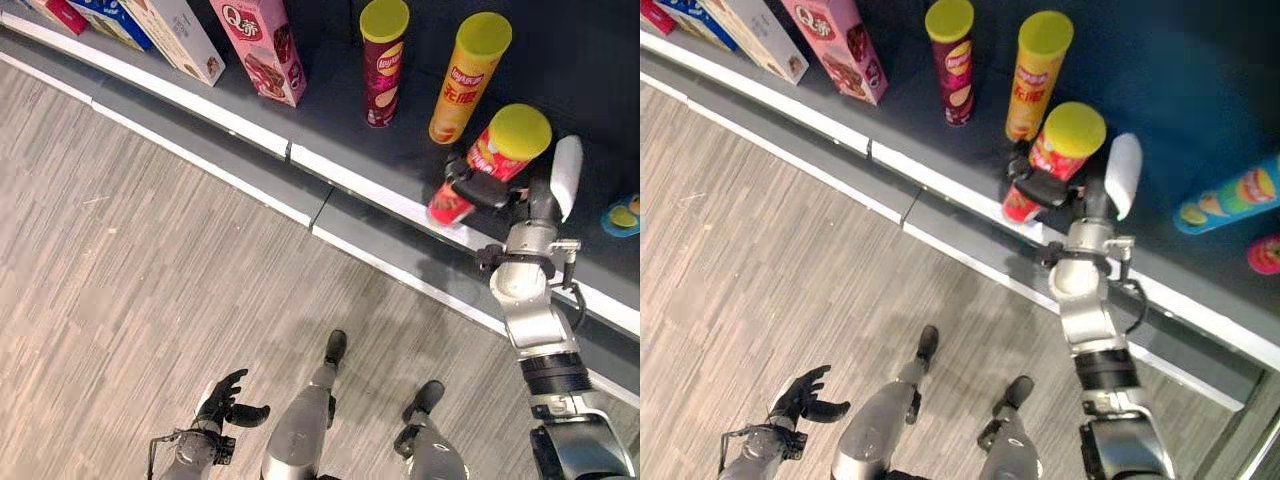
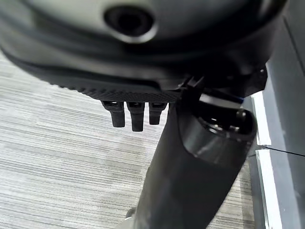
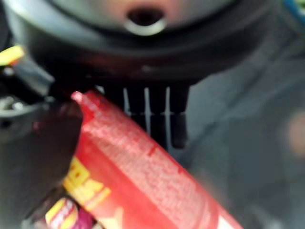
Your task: Put the goods on the table back onto the shelves and tidy them up.
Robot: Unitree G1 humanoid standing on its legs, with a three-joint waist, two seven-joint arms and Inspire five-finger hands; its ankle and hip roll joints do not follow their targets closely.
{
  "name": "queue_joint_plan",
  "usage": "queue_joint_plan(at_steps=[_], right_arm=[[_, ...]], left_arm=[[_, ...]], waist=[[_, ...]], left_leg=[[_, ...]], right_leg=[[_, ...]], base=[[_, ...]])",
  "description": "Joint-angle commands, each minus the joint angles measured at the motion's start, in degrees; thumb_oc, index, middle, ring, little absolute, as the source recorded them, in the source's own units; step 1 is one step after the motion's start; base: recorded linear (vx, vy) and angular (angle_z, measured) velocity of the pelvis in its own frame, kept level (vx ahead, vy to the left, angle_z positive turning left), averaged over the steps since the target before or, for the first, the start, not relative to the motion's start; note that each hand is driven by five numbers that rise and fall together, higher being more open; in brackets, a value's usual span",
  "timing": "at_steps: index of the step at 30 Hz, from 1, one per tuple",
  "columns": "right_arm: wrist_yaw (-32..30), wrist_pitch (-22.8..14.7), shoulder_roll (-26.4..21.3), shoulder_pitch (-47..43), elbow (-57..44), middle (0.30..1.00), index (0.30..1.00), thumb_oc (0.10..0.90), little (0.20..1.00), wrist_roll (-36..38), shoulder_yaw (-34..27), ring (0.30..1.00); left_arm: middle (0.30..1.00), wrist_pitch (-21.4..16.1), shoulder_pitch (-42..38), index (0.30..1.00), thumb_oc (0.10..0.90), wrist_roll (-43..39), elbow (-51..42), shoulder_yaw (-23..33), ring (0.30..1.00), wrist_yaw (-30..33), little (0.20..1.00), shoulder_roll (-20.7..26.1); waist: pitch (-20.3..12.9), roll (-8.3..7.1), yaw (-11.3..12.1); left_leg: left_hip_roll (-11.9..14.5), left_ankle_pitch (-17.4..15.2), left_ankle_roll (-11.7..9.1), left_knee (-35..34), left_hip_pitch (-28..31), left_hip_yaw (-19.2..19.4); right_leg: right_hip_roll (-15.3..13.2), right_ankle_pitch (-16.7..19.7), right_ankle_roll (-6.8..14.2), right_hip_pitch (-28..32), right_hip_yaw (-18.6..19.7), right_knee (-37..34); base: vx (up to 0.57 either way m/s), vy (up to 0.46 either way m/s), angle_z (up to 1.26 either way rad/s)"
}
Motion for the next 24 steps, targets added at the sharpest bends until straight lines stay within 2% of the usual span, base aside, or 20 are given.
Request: queue_joint_plan(at_steps=[1,3,12,19,22,24], right_arm=[[-9.3,-2.3,-5.5,-4.4,-6.2,0.300,0.300,0.400,0.300,-6.1,-1.9,0.300],[-12.4,-0.9,-8.5,-5.5,-3.9,0.300,0.300,0.400,0.300,-7.7,-3.2,0.300],[-16.6,-1.2,-10.7,-8.0,3.4,0.300,0.300,0.400,0.300,-3.6,-4.4,0.300],[-19.0,-0.8,-12.2,-10.9,4.8,0.300,0.300,0.400,0.300,-2.7,-4.1,0.300],[-19.4,-0.3,-13.2,-10.7,4.9,0.300,0.300,0.400,0.300,-2.8,-4.8,0.300],[-19.8,-0.1,-13.8,-10.4,5.0,0.300,0.300,0.400,0.300,-2.6,-5.5,0.300]], left_arm=[[0.900,-2.3,3.0,0.900,0.800,-1.2,0.5,-1.0,0.900,2.7,0.900,3.7],[0.900,-2.8,2.2,0.900,0.800,-0.9,0.5,-2.1,0.900,3.4,0.900,3.8],[0.900,-3.7,1.2,0.900,0.800,-1.6,-0.4,-3.6,0.900,3.7,0.900,4.0],[0.900,-4.1,0.8,0.900,0.800,-1.9,-0.9,-4.3,0.900,4.3,0.900,4.2],[0.900,-4.2,0.7,0.900,0.800,-2.1,-1.0,-4.3,0.900,4.5,0.900,4.0],[0.900,-4.3,0.4,0.900,0.800,-2.1,-1.2,-4.4,0.900,4.6,0.900,3.9]], waist=[[-5.9,-2.64,-1.4],[-5.1,-2.27,-1.6],[-3.7,-1.16,-1.1],[-3.0,0.16,-0.7],[-2.9,0.79,-0.7],[-3.2,1.16,-1.0]], left_leg=[[4.7,-7.0,-2.0,2.5,0.0,-2.3],[4.2,-6.7,-2.0,2.4,-1.2,-2.8],[3.4,-6.1,-2.1,2.5,-3.5,-3.5],[2.9,-5.1,-2.2,1.4,-5.0,-3.8],[2.5,-4.4,-2.3,0.1,-5.1,-4.1],[2.3,-5.3,-2.5,-0.4,-4.9,-4.4]], right_leg=[[-7.8,-0.3,3.7,-3.6,-1.1,6.4],[-8.0,-0.2,3.9,-4.2,-1.4,6.2],[-8.5,0.3,4.0,-5.8,-1.7,6.3],[-8.7,0.8,4.3,-7.4,-1.6,5.8],[-9.0,0.7,4.5,-7.9,-1.8,6.0],[-8.9,-0.8,5.1,-7.6,-1.4,6.3]], base=[[-0.04,-0.001,-0.01],[-0.02,-0.009,0.09],[-0.01,-0.003,0.03],[0.00,0.000,0.00],[0.03,-0.011,0.01],[0.08,-0.028,0.07]])
